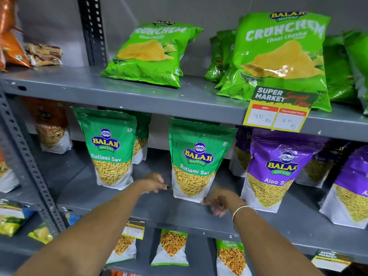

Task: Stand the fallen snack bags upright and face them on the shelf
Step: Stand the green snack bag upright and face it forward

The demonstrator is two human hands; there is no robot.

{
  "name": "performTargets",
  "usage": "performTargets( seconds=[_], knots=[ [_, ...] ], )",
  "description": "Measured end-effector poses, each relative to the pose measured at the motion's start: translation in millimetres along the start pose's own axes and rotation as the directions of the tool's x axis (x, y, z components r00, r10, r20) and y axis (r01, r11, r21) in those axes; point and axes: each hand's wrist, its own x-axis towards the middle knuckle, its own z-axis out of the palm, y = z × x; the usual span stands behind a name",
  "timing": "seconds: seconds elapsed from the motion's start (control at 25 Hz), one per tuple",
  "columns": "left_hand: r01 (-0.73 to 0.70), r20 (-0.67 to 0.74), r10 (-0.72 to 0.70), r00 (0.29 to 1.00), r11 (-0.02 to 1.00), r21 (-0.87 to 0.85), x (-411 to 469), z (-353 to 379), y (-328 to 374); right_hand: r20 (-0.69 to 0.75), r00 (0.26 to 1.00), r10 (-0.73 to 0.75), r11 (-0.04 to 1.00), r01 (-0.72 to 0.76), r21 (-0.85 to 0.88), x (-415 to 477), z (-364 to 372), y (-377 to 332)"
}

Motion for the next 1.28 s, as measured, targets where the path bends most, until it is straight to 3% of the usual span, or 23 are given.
performTargets(
  seconds=[0.08,0.16,0.24,0.32,0.44,0.52,0.64,0.72,0.84,1.28],
  knots=[
    [0.138,0.040,-0.138,0.990,0.990,0.008,-13.9,-19.6,-19.0,0.101,0.993,0.065,0.990,-0.077,0.116,-6.9,8.3,-11.8],
    [0.313,0.141,-0.319,0.937,0.947,0.065,-29.8,-47.2,-43.0,0.200,0.977,0.074,0.987,-0.101,0.125,-14.2,25.1,-38.9],
    [0.422,0.189,-0.434,0.881,0.901,0.103,-33.2,-78.2,-77.3,0.184,0.983,-0.018,1.000,0.018,0.005,-18.5,52.4,-80.6],
    [0.456,0.129,-0.455,0.881,0.890,0.027,-33.5,-109.1,-110.6,0.068,0.980,-0.188,0.975,0.194,-0.112,-21.0,90.2,-120.1],
    [0.274,-0.166,-0.308,0.937,0.941,-0.201,-14.3,-149.3,-153.6,-0.115,0.929,-0.352,0.935,0.355,0.012,-10.7,147.9,-165.0],
    [0.091,-0.289,-0.140,0.947,0.980,-0.177,-5.0,-164.8,-163.0,-0.149,0.905,-0.398,0.879,0.422,0.221,-7.5,175.1,-186.3],
    [-0.063,-0.226,0.016,0.974,0.977,-0.204,10.5,-167.1,-167.6,-0.177,0.899,-0.401,0.788,0.437,0.433,3.3,193.9,-203.6],
    [-0.109,-0.145,0.062,0.987,0.932,-0.346,15.8,-161.1,-167.6,-0.201,0.894,-0.400,0.764,0.446,0.465,6.4,199.9,-207.1],
    [-0.172,-0.176,0.106,0.979,0.892,-0.417,22.3,-154.6,-173.7,-0.236,0.881,-0.409,0.733,0.472,0.490,8.5,205.4,-207.6],
    [-0.174,-0.154,0.139,0.978,0.953,-0.246,-28.8,-143.5,-197.4,-0.230,0.870,-0.437,0.789,0.493,0.367,-34.8,226.0,-174.8]
  ],
)
